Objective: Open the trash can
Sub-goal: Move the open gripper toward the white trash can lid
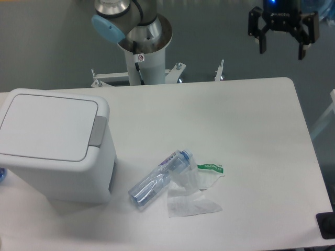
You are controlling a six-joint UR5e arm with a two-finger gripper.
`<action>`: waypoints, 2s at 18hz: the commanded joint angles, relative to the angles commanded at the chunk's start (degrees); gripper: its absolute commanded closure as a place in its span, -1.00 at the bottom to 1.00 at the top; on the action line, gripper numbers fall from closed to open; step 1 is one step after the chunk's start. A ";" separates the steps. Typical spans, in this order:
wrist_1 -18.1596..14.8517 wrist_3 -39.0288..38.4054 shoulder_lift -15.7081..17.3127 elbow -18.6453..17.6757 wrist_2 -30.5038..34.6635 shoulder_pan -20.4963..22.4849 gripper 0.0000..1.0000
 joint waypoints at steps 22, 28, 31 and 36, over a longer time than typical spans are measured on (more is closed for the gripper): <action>6.42 -60.95 -3.69 0.53 -0.17 -17.58 -1.00; 11.51 -82.68 -6.06 0.53 -5.43 -23.02 -1.00; 11.60 -84.99 -5.98 -0.61 -9.22 -24.51 -1.00; 11.69 -86.13 -6.76 -1.67 -9.76 -28.47 -1.00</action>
